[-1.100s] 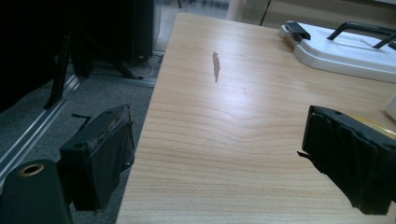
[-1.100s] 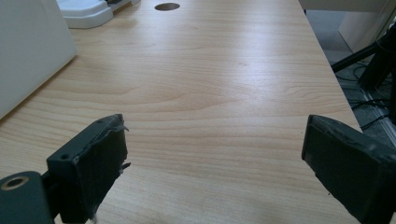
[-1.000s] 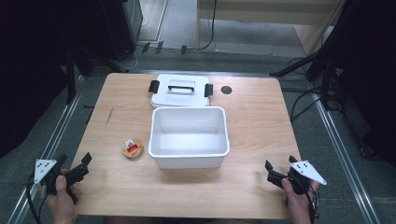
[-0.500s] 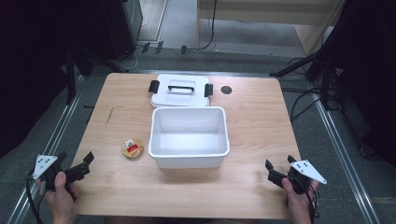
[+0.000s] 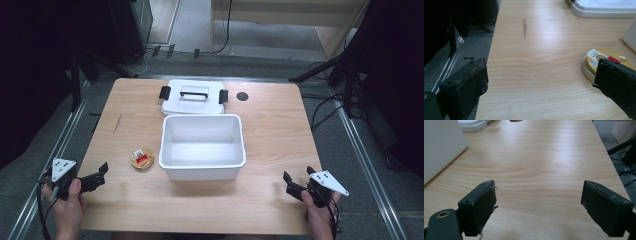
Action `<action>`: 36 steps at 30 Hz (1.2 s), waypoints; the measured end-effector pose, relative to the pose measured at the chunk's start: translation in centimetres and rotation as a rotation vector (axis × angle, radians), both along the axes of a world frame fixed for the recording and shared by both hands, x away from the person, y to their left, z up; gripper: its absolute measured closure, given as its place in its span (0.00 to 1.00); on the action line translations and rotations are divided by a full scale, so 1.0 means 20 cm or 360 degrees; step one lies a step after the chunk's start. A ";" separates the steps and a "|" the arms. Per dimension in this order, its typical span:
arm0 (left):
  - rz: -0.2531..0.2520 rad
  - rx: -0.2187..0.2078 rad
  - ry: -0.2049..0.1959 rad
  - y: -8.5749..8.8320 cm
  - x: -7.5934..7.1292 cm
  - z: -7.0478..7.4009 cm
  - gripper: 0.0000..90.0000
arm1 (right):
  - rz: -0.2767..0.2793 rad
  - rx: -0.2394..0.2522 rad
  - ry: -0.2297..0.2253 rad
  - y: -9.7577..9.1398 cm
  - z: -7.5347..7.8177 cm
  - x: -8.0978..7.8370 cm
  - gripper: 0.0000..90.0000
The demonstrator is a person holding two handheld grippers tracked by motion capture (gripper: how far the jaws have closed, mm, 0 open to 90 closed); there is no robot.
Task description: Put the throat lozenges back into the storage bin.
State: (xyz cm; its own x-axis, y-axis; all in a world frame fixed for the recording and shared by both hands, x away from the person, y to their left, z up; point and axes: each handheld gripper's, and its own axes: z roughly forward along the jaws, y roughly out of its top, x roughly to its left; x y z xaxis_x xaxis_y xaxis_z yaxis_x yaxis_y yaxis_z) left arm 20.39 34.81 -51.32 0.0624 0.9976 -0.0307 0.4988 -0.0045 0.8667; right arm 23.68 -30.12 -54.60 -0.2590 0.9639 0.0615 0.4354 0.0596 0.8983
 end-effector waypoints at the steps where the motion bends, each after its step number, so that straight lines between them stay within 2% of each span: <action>1: -0.0013 0.0025 0.0024 -0.01 0.01 0.01 0.00 | -0.0001 0.0001 -0.0001 0.00 0.00 0.00 0.15; 3: -0.0026 0.0042 0.0047 -0.02 0.02 0.02 0.00 | -0.0002 0.0002 -0.0001 0.00 0.00 0.00 0.15; 5: -0.0076 0.0079 0.0089 -0.06 0.03 0.04 0.00 | -0.0003 0.0009 -0.0002 0.00 0.00 0.00 0.15; 6: -0.0076 0.0079 0.0089 -0.06 0.03 0.04 0.00 | -0.0003 0.0009 -0.0002 0.00 0.00 0.00 0.15; 10: -0.0121 0.0150 0.0150 -0.10 0.06 0.08 0.00 | -0.0001 0.0014 0.0002 0.00 0.00 0.00 0.15; 15: -0.0150 0.0207 0.0190 -0.10 0.08 0.14 0.00 | 0.0001 0.0024 0.0005 -0.01 0.00 0.00 0.15; 19: -0.0146 0.0220 0.0228 -0.09 0.08 0.17 0.00 | 0.0006 0.0032 0.0010 -0.01 0.00 0.00 0.15; 20: -0.0146 0.0227 0.0255 -0.09 0.08 0.18 0.00 | 0.0011 0.0036 0.0012 -0.01 0.00 0.00 0.15; 21: -0.0145 0.0200 0.0294 -0.08 0.09 0.18 0.00 | 0.0014 0.0044 0.0016 -0.01 0.00 0.00 0.15; 22: -0.0145 0.0200 0.0294 -0.08 0.09 0.18 0.00 | 0.0014 0.0044 0.0016 -0.01 0.00 0.00 0.15; 23: -0.0152 0.0223 0.0358 -0.07 0.09 0.18 0.00 | 0.0017 0.0048 0.0020 -0.01 0.00 0.00 0.15; 24: -0.0152 0.0223 0.0358 -0.07 0.09 0.18 0.00 | 0.0017 0.0048 0.0020 -0.01 0.00 0.00 0.15; 25: -0.0166 0.0235 0.0412 -0.07 0.10 0.18 0.00 | 0.0017 0.0054 0.0022 -0.01 0.00 0.00 0.15; 26: -0.0166 0.0235 0.0412 -0.07 0.10 0.18 0.00 | 0.0017 0.0054 0.0022 -0.01 0.00 0.00 0.15; 27: -0.0176 0.0253 0.0448 -0.07 0.11 0.18 0.00 | 0.0019 0.0055 0.0022 -0.01 0.00 0.00 0.15; 32: -0.0193 0.0344 0.0552 -0.08 0.12 0.20 0.00 | 0.0024 0.0066 0.0029 -0.02 0.00 0.00 0.15; 35: -0.0198 0.0363 0.0586 -0.09 0.13 0.20 0.00 | 0.0025 0.0069 0.0029 -0.02 0.00 0.00 0.15; 36: -0.0207 0.0391 0.0630 -0.10 0.14 0.21 0.00 | 0.0027 0.0071 0.0028 -0.02 0.00 0.00 0.15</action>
State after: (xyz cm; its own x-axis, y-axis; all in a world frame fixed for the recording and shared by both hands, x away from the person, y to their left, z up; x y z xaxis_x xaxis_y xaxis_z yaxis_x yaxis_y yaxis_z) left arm 23.16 32.83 -47.20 0.2180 0.9630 0.1585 0.7719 -0.2696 0.5757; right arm 23.71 -30.46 -54.62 -0.2737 0.9556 0.1091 0.4503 0.0271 0.8925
